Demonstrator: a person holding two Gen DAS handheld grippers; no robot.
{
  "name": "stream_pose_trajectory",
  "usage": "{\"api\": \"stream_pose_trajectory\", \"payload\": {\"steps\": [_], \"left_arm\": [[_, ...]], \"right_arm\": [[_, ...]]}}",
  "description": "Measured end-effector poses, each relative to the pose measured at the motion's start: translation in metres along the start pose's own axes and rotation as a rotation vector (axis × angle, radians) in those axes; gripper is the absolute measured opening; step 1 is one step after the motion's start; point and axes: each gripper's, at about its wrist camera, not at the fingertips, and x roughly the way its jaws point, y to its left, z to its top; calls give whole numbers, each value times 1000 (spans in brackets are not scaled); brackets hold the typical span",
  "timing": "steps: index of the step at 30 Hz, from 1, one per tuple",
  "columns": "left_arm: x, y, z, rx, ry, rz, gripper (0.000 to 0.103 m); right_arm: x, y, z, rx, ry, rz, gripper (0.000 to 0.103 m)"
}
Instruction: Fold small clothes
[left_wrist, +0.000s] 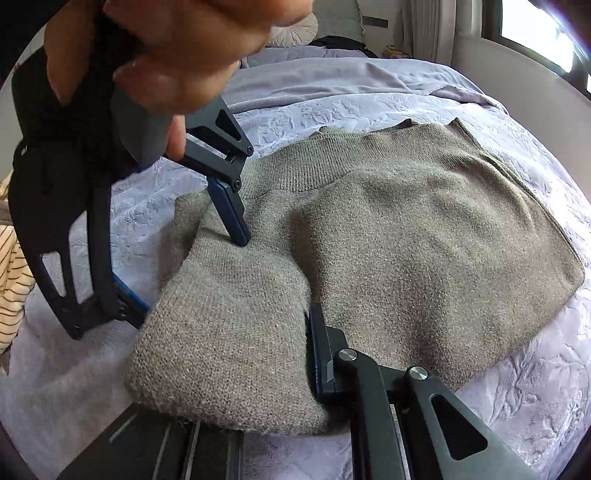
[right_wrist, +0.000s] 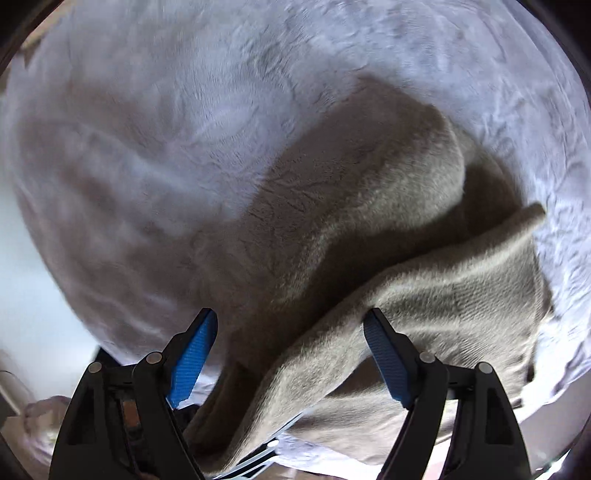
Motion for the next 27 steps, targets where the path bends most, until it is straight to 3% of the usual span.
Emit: {"api": "stream_pose_trajectory", "payload": {"steps": [1, 3, 4, 5, 7, 12, 16, 21, 27], "left_arm": [[0, -1, 0, 8, 1, 3, 14], [-1, -2, 1, 20, 2, 8, 14], [-2, -2, 3, 18, 6, 8, 14], [-3, -1, 4, 13, 5, 6, 14], [-8, 0, 9, -2, -3, -1, 14], [-36, -6, 36, -1, -73, -21, 14], [-66, -36, 66, 86, -160, -39, 14], [-89, -87, 99, 216, -232, -87, 14], [-95, -176, 115, 435, -268, -168, 14]], "right_arm": [[2, -2, -1, 3, -1, -6, 84], [-1, -8, -7, 12, -31, 15, 69], [-5, -17, -13, 30, -65, 25, 35], [-10, -26, -19, 55, -102, 45, 21], [-23, -47, -36, 100, -190, 147, 15], [-52, -103, -108, 218, -447, 386, 14], [-73, -153, -186, 323, -668, 561, 14], [-82, -208, -275, 435, -894, 649, 14], [-50, -253, -393, 616, -1116, 713, 14]]}}
